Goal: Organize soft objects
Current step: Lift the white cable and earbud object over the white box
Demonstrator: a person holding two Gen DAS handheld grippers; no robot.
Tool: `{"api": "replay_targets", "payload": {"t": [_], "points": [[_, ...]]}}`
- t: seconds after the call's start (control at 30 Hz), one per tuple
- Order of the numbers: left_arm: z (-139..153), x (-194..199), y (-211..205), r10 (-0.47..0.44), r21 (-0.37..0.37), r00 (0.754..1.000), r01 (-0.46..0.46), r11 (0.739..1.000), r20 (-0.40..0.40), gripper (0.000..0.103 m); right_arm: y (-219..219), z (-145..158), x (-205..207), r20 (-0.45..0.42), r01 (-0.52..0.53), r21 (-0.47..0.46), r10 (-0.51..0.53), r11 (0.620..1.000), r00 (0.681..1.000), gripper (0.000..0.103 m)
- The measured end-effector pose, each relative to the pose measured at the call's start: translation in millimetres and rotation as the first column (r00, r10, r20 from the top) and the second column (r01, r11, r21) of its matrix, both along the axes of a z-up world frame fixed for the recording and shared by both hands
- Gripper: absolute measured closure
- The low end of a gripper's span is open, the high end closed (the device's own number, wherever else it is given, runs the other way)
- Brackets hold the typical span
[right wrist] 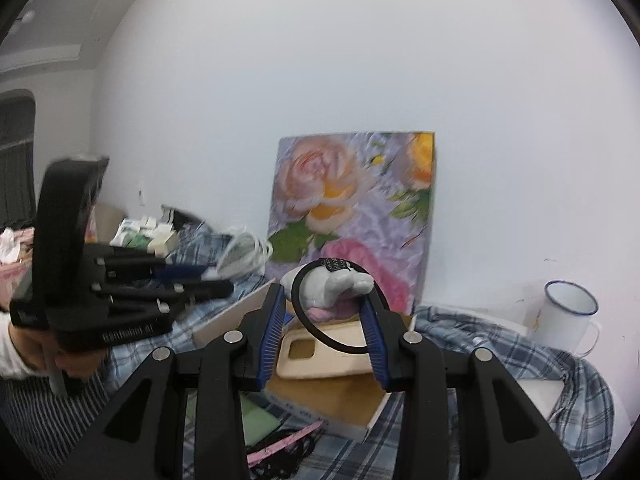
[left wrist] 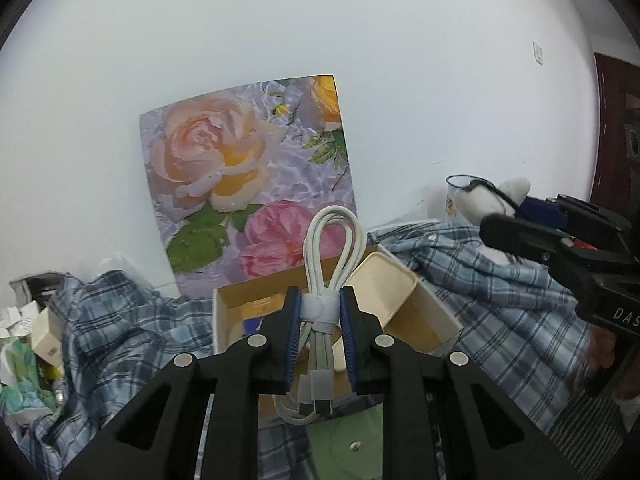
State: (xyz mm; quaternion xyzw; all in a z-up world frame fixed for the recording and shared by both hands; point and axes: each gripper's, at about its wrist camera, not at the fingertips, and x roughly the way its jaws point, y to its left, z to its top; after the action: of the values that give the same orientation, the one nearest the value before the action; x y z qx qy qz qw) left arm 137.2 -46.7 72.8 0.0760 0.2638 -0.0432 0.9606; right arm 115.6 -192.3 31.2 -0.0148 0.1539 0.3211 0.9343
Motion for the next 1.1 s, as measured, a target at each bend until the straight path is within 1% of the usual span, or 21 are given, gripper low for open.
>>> {"api": "replay_targets", "payload": {"t": [0.07, 0.2, 0.27, 0.37, 0.5, 0.63, 0.73, 0.9, 1.0, 1.1], "points": [[3, 7, -2, -0.002, -0.015, 1.0, 0.002, 1.0, 0.003, 0.083, 2, 7, 4, 0.015, 0.012, -0.006, -0.012, 1.0, 1.0, 0.066], [5, 20, -6, -0.001, -0.037, 1.0, 0.002, 0.999, 0.012, 0.083, 12, 12, 16, 0.02, 0.002, -0.013, -0.002, 1.0, 1.0, 0.066], [6, 27, -7, 0.007, -0.039, 1.0, -0.006, 0.999, 0.018, 0.083, 19, 11, 22, 0.019, -0.005, -0.019, 0.005, 1.0, 1.0, 0.066], [5, 35, -8, 0.024, -0.03, 0.999, -0.024, 0.999, 0.025, 0.083, 24, 9, 31, -0.006, -0.023, 0.007, 0.023, 1.0, 1.0, 0.066], [2, 43, -7, 0.028, -0.031, 0.999, -0.027, 0.999, 0.022, 0.083, 29, 0, 38, -0.021, -0.019, 0.009, 0.019, 1.0, 1.0, 0.066], [-10, 49, -6, 0.031, -0.029, 0.999, -0.031, 0.999, 0.012, 0.083, 31, -14, 43, -0.052, -0.025, 0.004, 0.025, 1.0, 0.998, 0.066], [-24, 56, -4, 0.03, -0.043, 0.999, -0.031, 0.999, -0.019, 0.083, 28, -22, 45, -0.068, -0.02, -0.007, 0.02, 1.0, 0.998, 0.066], [-49, 65, -5, 0.028, -0.036, 0.997, -0.031, 0.999, -0.073, 0.083, 17, -39, 51, -0.1, 0.004, -0.013, -0.006, 1.0, 0.995, 0.066], [-59, 67, -4, 0.029, -0.035, 0.995, -0.033, 0.999, -0.096, 0.083, 16, -58, 57, -0.165, 0.001, -0.035, -0.007, 0.999, 0.986, 0.066], [-65, 69, -1, 0.028, -0.047, 0.993, -0.034, 0.998, -0.114, 0.083, 18, -65, 62, -0.198, -0.005, -0.048, -0.004, 0.999, 0.98, 0.066]]}}
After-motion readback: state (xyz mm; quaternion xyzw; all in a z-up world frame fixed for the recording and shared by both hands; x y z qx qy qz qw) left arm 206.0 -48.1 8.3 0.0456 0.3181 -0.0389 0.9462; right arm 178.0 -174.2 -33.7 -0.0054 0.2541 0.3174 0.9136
